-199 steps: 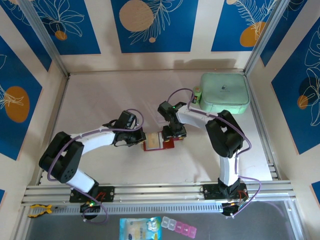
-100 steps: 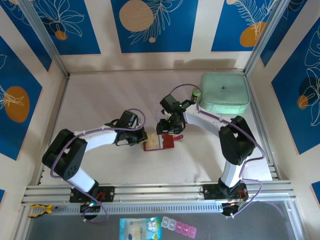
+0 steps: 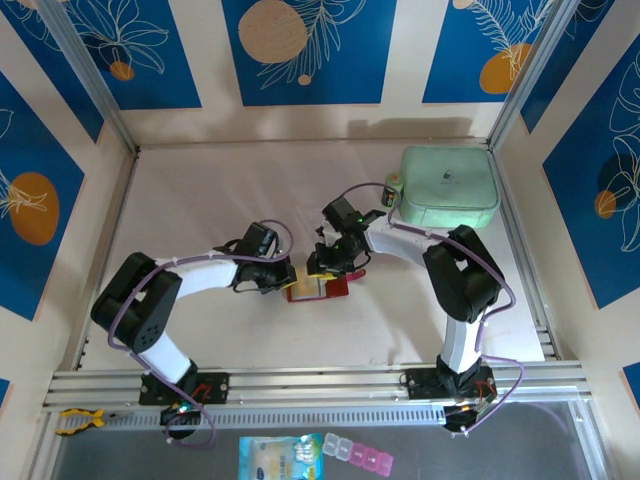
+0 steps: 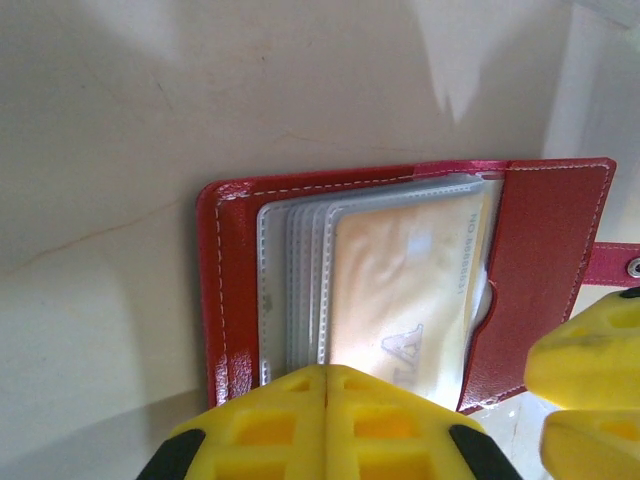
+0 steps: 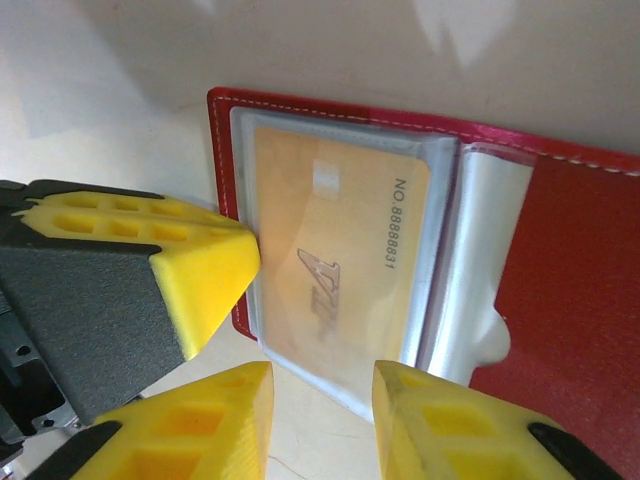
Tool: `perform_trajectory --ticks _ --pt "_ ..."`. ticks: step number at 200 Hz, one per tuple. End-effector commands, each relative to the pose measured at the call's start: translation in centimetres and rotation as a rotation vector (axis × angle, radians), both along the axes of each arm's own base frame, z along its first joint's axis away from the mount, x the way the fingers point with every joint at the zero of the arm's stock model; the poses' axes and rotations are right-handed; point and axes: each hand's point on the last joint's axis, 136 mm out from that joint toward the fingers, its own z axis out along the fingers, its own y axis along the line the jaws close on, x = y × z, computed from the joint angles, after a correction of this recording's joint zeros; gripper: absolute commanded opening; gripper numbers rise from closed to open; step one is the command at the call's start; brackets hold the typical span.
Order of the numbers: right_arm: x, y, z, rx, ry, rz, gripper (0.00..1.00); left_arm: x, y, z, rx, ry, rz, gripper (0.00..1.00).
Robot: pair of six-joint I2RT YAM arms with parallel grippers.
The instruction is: Take the credit cards out of the card holder
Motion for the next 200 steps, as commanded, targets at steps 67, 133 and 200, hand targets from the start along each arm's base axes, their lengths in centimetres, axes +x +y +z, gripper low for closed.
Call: perform_trajectory --ticks 67,133,200 --pt "-0.1 0.4 -1.7 0.065 0.064 0.000 0.27 -0.9 0.5 -1.4 0.050 0.046 -0.010 0.01" --pt "-0.1 0.2 -2.5 0.051 0.076 0.000 0.26 -0.8 0.5 -1.3 0.050 0.049 -0.010 0.01" --pt "-0.2 0.0 -3.0 0.032 0.080 -0.001 0.22 -0.8 0.5 -1.4 0.056 0.047 -0.010 0.01"
